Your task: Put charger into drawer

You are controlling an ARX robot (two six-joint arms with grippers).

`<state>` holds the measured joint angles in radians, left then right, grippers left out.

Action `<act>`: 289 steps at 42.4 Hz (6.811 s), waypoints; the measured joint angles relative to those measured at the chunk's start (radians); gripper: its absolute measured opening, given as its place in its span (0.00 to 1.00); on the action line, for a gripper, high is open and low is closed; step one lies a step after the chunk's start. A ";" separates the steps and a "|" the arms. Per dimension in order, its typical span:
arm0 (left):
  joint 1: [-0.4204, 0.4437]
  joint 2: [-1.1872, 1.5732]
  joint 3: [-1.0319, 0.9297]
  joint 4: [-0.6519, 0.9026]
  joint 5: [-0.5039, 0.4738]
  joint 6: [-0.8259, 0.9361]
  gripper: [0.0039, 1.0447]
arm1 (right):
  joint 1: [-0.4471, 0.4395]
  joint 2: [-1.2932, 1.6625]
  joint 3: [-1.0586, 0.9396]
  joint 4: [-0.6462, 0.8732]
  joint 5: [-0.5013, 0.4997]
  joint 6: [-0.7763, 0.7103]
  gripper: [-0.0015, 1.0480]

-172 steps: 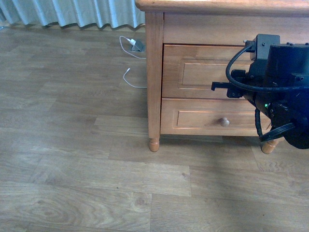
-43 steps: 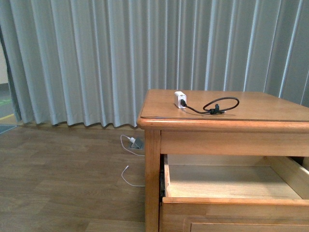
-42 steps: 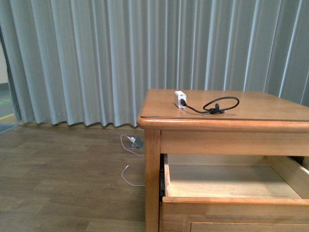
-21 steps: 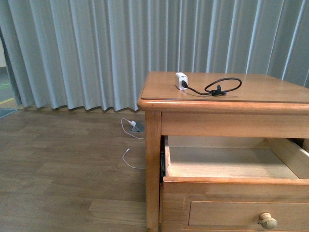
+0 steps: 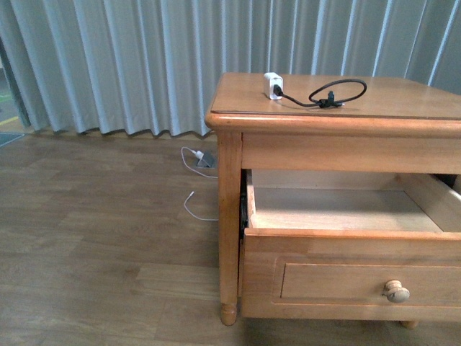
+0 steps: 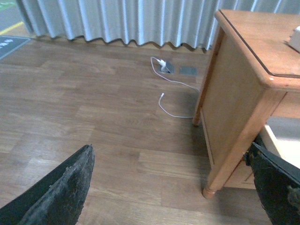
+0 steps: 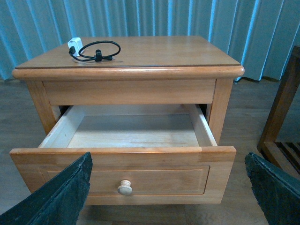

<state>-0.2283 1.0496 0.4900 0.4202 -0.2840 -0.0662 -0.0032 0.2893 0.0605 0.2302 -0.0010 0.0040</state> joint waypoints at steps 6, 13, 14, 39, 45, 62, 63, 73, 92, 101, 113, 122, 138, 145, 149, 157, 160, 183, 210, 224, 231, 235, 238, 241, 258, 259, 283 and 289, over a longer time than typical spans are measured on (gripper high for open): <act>-0.042 0.216 0.193 0.000 0.000 -0.011 0.95 | 0.000 0.000 0.000 0.000 0.000 0.000 0.92; -0.095 0.425 0.439 -0.027 -0.003 -0.041 0.95 | 0.000 0.000 0.000 0.000 0.000 0.000 0.92; -0.103 0.451 0.472 -0.038 -0.003 -0.050 0.95 | 0.000 0.000 0.000 0.000 0.000 0.000 0.92; -0.242 1.142 1.358 -0.337 -0.110 -0.224 0.95 | 0.000 0.000 0.000 0.000 0.000 0.000 0.92; -0.262 1.309 1.615 -0.428 -0.116 -0.247 0.95 | 0.000 0.000 0.000 0.000 0.000 0.000 0.92; -0.304 1.629 2.174 -0.705 -0.119 -0.296 0.95 | 0.000 0.000 0.000 0.000 0.000 0.000 0.92; -0.303 1.646 2.200 -0.720 -0.123 -0.296 0.95 | 0.000 0.000 0.000 0.000 0.000 0.000 0.92; -0.290 1.732 2.368 -0.819 -0.145 -0.275 0.64 | 0.000 0.000 0.000 0.000 0.000 0.000 0.92; -0.272 1.354 1.743 -0.479 -0.112 -0.260 0.22 | 0.000 0.000 0.000 0.000 0.000 0.000 0.92; -0.277 1.108 1.390 -0.325 -0.063 -0.243 0.22 | 0.000 0.000 0.000 0.000 0.000 0.000 0.92; -0.339 0.843 0.945 -0.191 0.020 -0.195 0.22 | 0.000 0.000 0.000 0.000 0.000 0.000 0.92; -0.391 0.840 0.858 -0.171 0.039 -0.206 0.22 | 0.000 0.000 0.000 0.000 0.000 0.000 0.92; -0.430 0.985 0.926 -0.199 0.052 -0.285 0.22 | 0.000 0.000 0.000 0.000 0.000 0.000 0.92; -0.441 1.057 0.992 -0.222 0.052 -0.321 0.22 | 0.000 0.000 0.000 0.000 0.000 0.000 0.92; -0.444 1.093 1.038 -0.237 0.050 -0.339 0.22 | 0.000 0.000 0.000 0.000 0.000 0.000 0.92; -0.446 1.158 1.125 -0.274 0.040 -0.365 0.22 | 0.000 0.000 0.000 0.000 0.000 0.000 0.92; -0.446 1.181 1.150 -0.284 0.041 -0.371 0.22 | 0.000 0.000 0.000 0.000 0.000 0.000 0.92; -0.425 1.097 1.033 -0.202 -0.030 -0.338 0.96 | 0.000 0.000 0.000 0.000 0.000 0.000 0.92; -0.264 0.181 0.277 -0.057 -0.069 -0.225 0.95 | 0.000 0.000 0.000 0.000 0.000 0.000 0.92; -0.192 -0.367 -0.005 -0.324 -0.169 -0.256 0.95 | 0.000 0.000 0.000 0.000 0.000 0.000 0.92; -0.165 -0.618 -0.092 -0.499 -0.207 -0.299 0.95 | 0.000 0.000 0.000 0.000 0.000 0.000 0.92; -0.158 -0.655 -0.100 -0.507 -0.216 -0.310 0.95 | 0.000 0.000 0.000 0.000 0.000 0.000 0.92; -0.158 -0.655 -0.101 -0.508 -0.211 -0.311 0.95 | 0.000 0.000 0.000 0.000 0.000 0.000 0.92; -0.158 -0.655 -0.101 -0.508 -0.210 -0.312 0.95 | 0.000 0.000 0.000 0.000 0.001 0.000 0.92; -0.008 -0.782 -0.251 -0.397 0.052 0.010 0.52 | 0.000 0.000 0.000 0.000 0.000 0.000 0.92; -0.003 -0.801 -0.257 -0.417 0.051 0.017 0.49 | 0.000 0.000 0.000 0.000 0.000 0.000 0.92; 0.224 -0.978 -0.409 -0.437 0.281 0.058 0.04 | 0.000 0.000 0.000 0.000 0.000 0.000 0.92; 0.225 -0.994 -0.428 -0.433 0.281 0.058 0.04 | 0.000 0.000 0.000 0.000 0.000 0.000 0.92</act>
<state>-0.0036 0.0559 0.0616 -0.0128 -0.0032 -0.0078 -0.0029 0.2890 0.0605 0.2298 -0.0006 0.0040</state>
